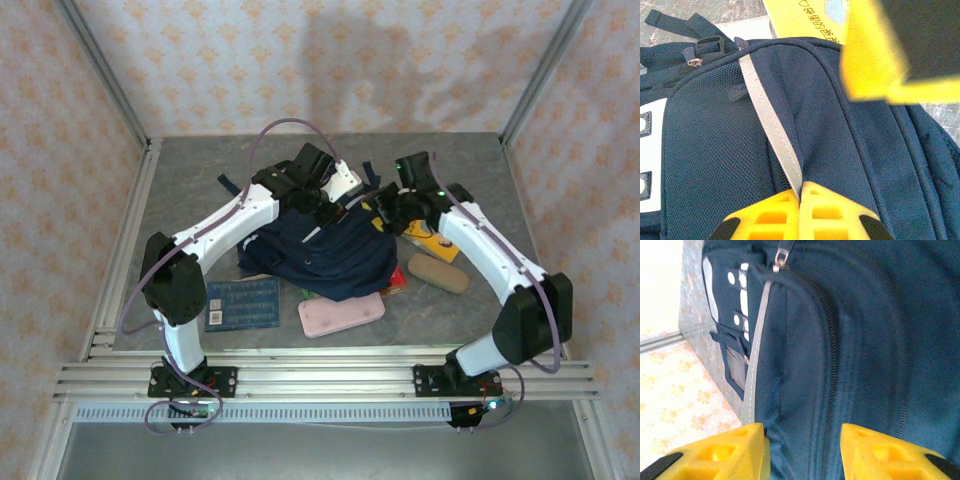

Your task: Pack the student bag

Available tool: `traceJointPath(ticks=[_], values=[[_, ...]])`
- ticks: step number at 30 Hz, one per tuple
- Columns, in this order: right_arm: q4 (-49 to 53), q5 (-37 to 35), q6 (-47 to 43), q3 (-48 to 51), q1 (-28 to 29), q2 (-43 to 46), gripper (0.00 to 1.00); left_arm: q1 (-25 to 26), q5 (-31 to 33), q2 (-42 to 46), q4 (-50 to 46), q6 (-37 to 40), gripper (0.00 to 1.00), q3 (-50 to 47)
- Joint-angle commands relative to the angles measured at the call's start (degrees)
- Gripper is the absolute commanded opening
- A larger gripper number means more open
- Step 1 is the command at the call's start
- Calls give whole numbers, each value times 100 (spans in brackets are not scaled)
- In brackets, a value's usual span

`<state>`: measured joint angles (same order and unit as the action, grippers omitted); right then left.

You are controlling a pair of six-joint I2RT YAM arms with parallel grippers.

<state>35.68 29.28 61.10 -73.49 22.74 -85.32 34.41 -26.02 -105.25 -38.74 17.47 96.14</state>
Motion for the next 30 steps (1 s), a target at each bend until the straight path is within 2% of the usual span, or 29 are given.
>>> traceJointPath(ticks=[1,10,14,16,20,21,23,25,28,30], values=[[-426,100,271,-139,158,-294,42,19,-333,356,453,-138,0,116],[-700,7,319,95,169,-614,38,-29,-525,312,616,-469,0,206],[-1108,97,189,187,135,-626,8,-56,-618,295,690,-678,0,190],[-1160,129,82,152,81,-626,0,-74,-641,287,688,-791,0,171],[-852,134,-432,-93,-103,-642,0,-176,-486,251,674,-1225,0,160],[-769,203,-617,-199,-156,-668,0,-218,-399,251,675,-1389,4,160],[-374,334,-1153,-536,-266,-778,0,-327,-240,266,690,-1831,27,113],[89,389,-1704,-883,-360,-880,0,-460,-220,343,729,-2239,40,5],[710,535,-2437,-1321,-474,-1074,0,-585,-197,653,903,-2750,50,-400],[1063,541,-2732,-1556,-501,-1206,0,-631,-29,836,824,-2899,53,-632]])
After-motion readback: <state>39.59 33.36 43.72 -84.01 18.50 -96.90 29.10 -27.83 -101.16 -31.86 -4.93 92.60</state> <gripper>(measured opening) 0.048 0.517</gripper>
